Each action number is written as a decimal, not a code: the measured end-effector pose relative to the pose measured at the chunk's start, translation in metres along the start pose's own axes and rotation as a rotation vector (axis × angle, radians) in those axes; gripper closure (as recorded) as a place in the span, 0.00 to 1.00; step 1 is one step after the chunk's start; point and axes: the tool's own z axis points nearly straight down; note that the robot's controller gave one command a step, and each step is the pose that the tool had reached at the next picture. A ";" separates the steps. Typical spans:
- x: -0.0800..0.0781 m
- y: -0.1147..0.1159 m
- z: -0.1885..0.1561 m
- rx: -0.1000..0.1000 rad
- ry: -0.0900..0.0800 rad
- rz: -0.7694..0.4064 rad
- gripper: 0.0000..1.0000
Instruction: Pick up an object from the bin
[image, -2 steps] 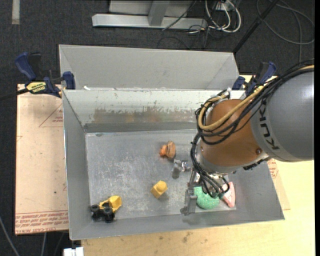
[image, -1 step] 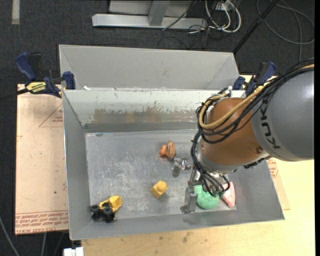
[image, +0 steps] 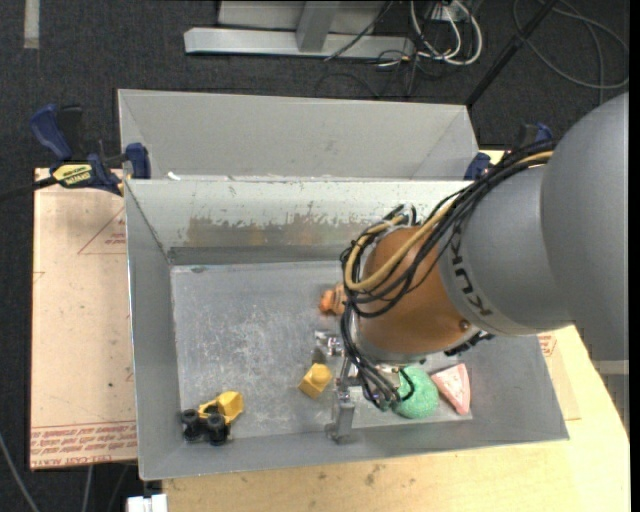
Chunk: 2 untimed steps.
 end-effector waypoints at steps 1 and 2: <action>-0.004 0.006 0.009 0.001 0.003 -0.051 0.00; -0.010 0.000 -0.008 0.001 0.005 0.131 0.00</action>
Offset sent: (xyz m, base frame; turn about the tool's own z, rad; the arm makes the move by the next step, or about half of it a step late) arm 0.0114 -0.0030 0.0119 0.1581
